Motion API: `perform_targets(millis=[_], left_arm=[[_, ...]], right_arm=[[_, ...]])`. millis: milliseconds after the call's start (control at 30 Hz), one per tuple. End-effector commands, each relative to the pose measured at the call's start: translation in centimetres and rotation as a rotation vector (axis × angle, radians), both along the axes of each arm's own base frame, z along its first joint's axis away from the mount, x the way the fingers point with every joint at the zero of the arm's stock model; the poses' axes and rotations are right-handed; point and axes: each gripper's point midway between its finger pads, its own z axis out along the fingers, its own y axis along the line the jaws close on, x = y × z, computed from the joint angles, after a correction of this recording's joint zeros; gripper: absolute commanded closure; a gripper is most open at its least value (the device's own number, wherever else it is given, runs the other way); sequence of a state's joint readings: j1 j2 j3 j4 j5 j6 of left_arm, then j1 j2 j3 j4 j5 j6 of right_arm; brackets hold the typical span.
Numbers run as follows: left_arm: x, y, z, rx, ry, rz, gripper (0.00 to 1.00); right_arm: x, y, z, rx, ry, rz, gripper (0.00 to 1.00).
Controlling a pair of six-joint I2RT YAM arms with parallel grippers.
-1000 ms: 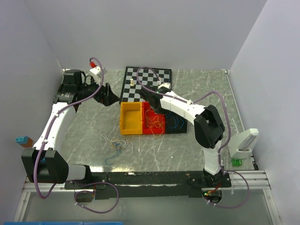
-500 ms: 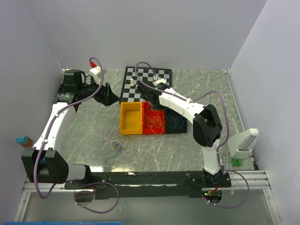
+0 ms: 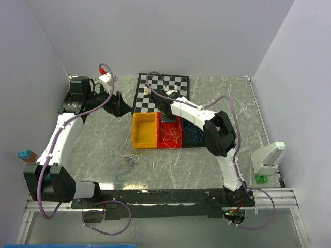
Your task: Untangle the cables
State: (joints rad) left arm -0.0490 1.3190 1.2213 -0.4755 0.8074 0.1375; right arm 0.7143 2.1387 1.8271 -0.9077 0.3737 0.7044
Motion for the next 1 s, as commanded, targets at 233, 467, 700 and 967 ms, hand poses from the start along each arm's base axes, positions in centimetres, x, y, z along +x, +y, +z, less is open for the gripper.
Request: perform_targets(millis=[233,467,700,967], left_arm=[[0.0,0.0,1.4,0.0,-0.054,-0.014,0.03],[0.2,-0.1,1.0,-0.007,-0.039,-0.02,0.03],[0.1,-0.2,1.0,-0.009,-0.03,-0.022,0.03],[-0.1,-0.2,0.7,-0.012,-0.027,-0.028,0.03]], right_arm=[[2.1,0.7,-1.1,0.117,-0.004,0.032,0.79],[1.8,0.3,1.1,0.118,-0.056,0.058,0.41],[1.4,-0.1,6.1,0.156,-0.118,0.077,0.36],[-0.2,-1.5,8.2,0.152,-0.128,0.106,0.37]])
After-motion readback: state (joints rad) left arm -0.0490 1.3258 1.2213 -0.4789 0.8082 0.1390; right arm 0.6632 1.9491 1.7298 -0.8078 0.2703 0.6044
